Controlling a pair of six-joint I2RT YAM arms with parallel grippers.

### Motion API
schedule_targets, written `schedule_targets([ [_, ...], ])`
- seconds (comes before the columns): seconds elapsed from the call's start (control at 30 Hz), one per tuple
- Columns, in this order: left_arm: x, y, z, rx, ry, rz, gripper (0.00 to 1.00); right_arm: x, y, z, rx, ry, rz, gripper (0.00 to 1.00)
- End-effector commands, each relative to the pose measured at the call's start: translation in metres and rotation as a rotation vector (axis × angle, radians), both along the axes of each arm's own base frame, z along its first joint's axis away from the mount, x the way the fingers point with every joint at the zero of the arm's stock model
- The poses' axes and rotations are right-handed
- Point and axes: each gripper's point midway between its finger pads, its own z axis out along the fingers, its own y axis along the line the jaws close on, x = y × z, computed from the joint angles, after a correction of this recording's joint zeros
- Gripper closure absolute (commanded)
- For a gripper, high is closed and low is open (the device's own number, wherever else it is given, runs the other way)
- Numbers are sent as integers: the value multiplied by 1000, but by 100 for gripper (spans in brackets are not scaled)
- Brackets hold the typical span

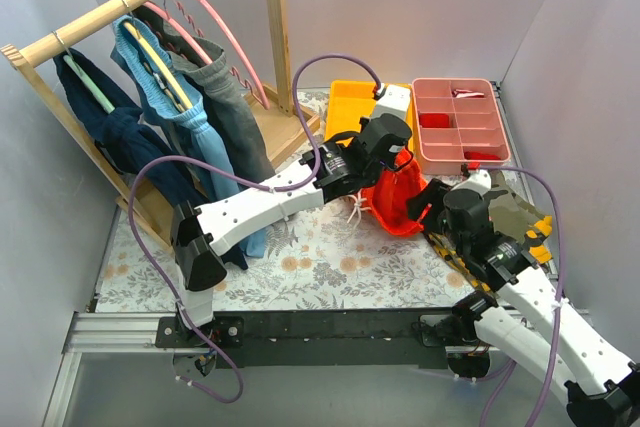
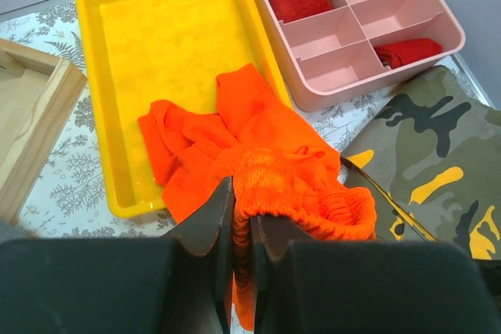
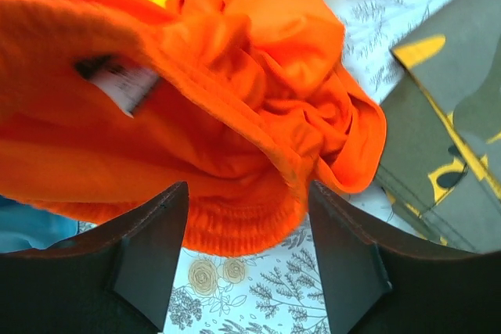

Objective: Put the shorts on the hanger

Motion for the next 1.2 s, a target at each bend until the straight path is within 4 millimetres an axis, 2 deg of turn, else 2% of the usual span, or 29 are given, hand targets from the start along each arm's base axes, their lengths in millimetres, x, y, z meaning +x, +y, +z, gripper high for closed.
schedule_targets([
  [0.0,0,4,38,-85,-37,9,100,-6,-5,-10,103,-9,-63,31],
  [0.03,0,3,37,-86,-35,8,100,-9,-5,-21,108,5,-67,31],
  [0.23,0,3,41,-96,-36,6,100,-2,8,-41,146,29,-48,37],
  [0.27,0,4,42,-96,-38,9,100,-2,11,-53,137,60,-41,40],
  [0.4,-1,7,47,-100,-43,13,100,6,15,-58,130,62,-45,43],
  [0.43,-1,8,49,-106,-47,14,100,8,16,-57,125,59,-42,46],
  [0.47,-1,8,51,-107,-50,15,100,10,18,-55,117,57,-37,55],
  [0.5,-1,10,53,-105,-56,20,100,13,19,-42,104,39,-24,78],
  [0.57,0,20,71,-115,-78,37,100,18,18,-20,86,10,-24,98],
  [0.6,1,25,78,-120,-88,45,100,23,20,16,99,-43,-13,99],
  [0.67,-1,43,108,-143,-130,64,100,26,20,56,63,-114,22,99],
  [0.7,-4,50,121,-158,-144,66,100,27,20,82,62,-150,33,99],
  [0.73,-7,57,131,-167,-155,64,100,28,18,122,47,-208,50,99],
  [0.77,-13,68,154,-205,-181,64,100,28,16,145,45,-239,48,99],
  [0.8,-16,73,163,-215,-189,57,100,27,14,163,40,-266,47,99],
  [0.83,-20,79,167,-212,-187,52,100,22,10,202,56,-333,52,99],
  [0.9,-30,97,193,-255,-213,53,100,23,10,228,31,-373,76,99],
  [0.93,-33,104,200,-265,-220,52,100,16,5,265,57,-437,73,99],
  [0.97,-37,110,206,-278,-227,50,100,18,7,270,28,-432,88,99],
  [1.0,-43,120,219,-305,-240,46,100,15,7,285,28,-457,97,99],
  [1.03,-46,124,221,-310,-239,42,100,14,5,296,26,-473,97,99],
  [1.07,-49,128,224,-315,-238,42,100,10,-1,318,25,-500,84,99],
  [1.1,-52,133,227,-324,-237,38,100,9,-4,328,12,-517,79,99],
  [1.13,-55,133,222,-312,-219,30,100,9,-6,335,1,-526,74,99],
  [1.17,-55,135,220,-306,-210,34,100,5,-12,350,0,-547,57,99],
])
